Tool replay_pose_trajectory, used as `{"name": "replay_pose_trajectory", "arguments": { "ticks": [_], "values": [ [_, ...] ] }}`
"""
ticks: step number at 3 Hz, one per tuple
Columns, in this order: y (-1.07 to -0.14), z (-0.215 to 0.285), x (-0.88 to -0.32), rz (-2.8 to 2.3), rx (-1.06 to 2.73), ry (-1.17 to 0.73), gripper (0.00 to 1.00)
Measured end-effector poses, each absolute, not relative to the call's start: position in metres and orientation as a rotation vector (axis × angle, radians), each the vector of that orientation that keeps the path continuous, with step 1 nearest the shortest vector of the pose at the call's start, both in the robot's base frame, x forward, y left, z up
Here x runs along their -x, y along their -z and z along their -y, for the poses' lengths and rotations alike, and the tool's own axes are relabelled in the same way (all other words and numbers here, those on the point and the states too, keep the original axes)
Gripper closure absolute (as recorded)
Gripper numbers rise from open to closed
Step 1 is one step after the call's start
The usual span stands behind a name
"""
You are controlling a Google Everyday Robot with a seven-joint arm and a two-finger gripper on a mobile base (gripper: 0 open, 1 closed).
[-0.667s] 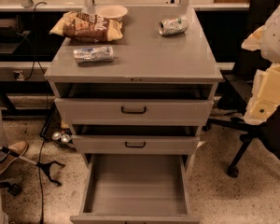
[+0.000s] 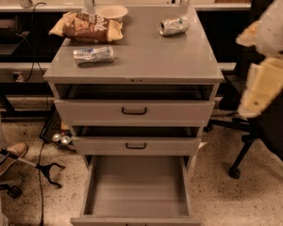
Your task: Place redbull can into bottom drawer
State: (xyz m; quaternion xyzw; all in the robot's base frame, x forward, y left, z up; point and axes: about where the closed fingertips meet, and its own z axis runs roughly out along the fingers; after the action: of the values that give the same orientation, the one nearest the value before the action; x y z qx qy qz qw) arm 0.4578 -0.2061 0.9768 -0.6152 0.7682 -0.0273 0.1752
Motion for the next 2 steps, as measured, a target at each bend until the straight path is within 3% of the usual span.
{"name": "replay_pose_trajectory", "arguments": {
  "ticks": [2],
  "values": [
    [-0.967,0.112,-0.595,-1.826,1.868,-0.097,0.0]
  ]
}}
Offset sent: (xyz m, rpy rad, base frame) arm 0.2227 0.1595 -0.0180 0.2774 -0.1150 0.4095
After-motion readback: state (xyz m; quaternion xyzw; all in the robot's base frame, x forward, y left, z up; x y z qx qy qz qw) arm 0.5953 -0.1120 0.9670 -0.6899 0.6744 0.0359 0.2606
